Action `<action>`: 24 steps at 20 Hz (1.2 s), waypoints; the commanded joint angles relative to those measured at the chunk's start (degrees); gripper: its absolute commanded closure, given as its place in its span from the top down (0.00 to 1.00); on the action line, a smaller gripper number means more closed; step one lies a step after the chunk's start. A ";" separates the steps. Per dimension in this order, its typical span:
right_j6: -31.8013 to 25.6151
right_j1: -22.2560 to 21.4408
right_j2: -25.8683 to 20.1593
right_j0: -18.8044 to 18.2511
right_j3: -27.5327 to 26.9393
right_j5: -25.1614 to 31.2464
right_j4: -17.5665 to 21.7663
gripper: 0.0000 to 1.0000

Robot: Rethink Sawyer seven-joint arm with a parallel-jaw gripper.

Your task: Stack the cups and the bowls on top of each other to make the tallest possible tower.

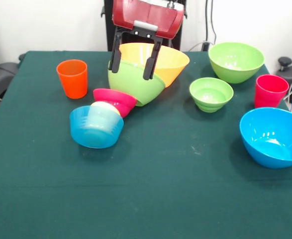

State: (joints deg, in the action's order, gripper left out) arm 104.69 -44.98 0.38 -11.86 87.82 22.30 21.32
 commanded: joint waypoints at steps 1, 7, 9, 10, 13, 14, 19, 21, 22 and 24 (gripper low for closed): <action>13.27 3.02 1.79 3.13 4.17 6.10 -5.03 1.00; 11.36 3.29 3.12 3.55 3.83 5.42 -6.15 1.00; 10.08 3.19 2.70 2.97 3.56 5.72 -6.82 1.00; 9.83 3.12 2.73 2.94 3.56 5.79 -7.03 1.00; 9.15 3.03 3.19 2.91 2.90 5.87 -7.16 1.00; 8.95 2.99 3.10 2.78 2.85 5.79 -7.33 1.00; 7.74 3.06 2.79 2.19 2.36 6.39 -8.22 1.00; 6.96 2.64 2.54 1.83 2.71 6.73 -8.61 1.00; 6.62 2.34 2.54 1.77 2.86 7.05 -8.72 1.00; 6.15 1.87 2.47 1.61 3.15 7.54 -9.00 1.00</action>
State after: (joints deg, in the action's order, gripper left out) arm 107.06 -44.89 5.99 -9.73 87.87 22.30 13.63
